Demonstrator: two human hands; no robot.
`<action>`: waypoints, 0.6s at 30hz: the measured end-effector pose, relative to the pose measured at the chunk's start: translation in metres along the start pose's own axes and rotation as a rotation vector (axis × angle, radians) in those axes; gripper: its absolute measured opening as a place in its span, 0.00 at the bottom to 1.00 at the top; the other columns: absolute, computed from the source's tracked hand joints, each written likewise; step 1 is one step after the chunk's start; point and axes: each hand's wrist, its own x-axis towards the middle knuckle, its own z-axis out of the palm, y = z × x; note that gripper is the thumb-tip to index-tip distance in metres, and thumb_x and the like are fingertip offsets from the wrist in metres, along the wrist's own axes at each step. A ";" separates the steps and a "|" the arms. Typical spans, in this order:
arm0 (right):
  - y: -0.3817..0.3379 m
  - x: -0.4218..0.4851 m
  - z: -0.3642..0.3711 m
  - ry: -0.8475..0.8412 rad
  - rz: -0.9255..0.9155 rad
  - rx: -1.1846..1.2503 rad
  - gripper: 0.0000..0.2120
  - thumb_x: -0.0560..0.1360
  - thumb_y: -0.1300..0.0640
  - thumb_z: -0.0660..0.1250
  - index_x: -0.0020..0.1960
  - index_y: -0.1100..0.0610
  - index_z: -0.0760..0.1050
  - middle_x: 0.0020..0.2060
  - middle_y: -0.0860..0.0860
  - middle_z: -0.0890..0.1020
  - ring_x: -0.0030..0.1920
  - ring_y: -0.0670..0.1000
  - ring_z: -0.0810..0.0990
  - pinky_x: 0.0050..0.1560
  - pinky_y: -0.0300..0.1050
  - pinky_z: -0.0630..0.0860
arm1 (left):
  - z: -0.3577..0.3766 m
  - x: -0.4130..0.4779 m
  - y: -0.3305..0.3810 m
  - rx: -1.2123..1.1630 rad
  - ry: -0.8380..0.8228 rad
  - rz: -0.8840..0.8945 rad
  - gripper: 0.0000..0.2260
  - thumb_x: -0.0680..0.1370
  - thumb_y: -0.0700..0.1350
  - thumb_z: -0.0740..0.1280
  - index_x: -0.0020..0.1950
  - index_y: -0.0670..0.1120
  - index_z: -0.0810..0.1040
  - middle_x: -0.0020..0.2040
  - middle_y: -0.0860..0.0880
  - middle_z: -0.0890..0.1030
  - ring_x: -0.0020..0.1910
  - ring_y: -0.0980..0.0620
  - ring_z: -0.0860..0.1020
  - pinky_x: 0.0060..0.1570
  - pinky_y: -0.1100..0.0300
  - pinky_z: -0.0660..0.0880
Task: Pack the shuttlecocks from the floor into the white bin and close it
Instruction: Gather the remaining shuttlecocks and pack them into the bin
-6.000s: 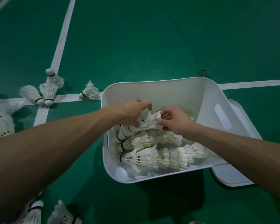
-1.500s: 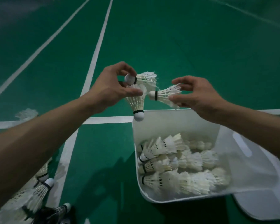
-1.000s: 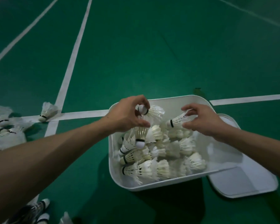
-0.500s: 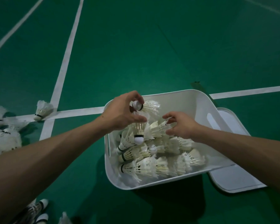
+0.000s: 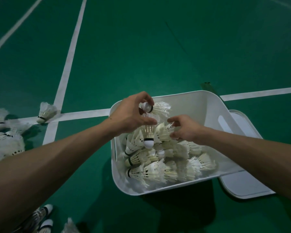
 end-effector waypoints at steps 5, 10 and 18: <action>0.005 -0.003 -0.008 -0.003 -0.016 0.041 0.33 0.71 0.69 0.71 0.72 0.54 0.64 0.57 0.55 0.75 0.49 0.57 0.81 0.48 0.54 0.82 | 0.002 -0.002 0.004 0.001 -0.008 -0.002 0.21 0.64 0.49 0.78 0.53 0.54 0.74 0.54 0.55 0.79 0.43 0.57 0.80 0.38 0.64 0.74; 0.006 -0.016 -0.031 0.033 -0.016 0.072 0.31 0.68 0.65 0.76 0.67 0.54 0.67 0.54 0.57 0.78 0.47 0.57 0.83 0.46 0.52 0.82 | 0.010 -0.003 0.010 -0.019 -0.060 0.020 0.20 0.65 0.46 0.78 0.53 0.54 0.74 0.57 0.57 0.77 0.43 0.59 0.80 0.42 0.63 0.77; 0.001 -0.039 -0.044 -0.002 -0.085 0.506 0.22 0.68 0.66 0.73 0.59 0.58 0.73 0.50 0.56 0.82 0.44 0.53 0.84 0.45 0.48 0.81 | 0.024 -0.002 0.019 -0.041 -0.089 0.049 0.20 0.65 0.44 0.78 0.52 0.53 0.74 0.57 0.54 0.77 0.43 0.56 0.80 0.45 0.57 0.80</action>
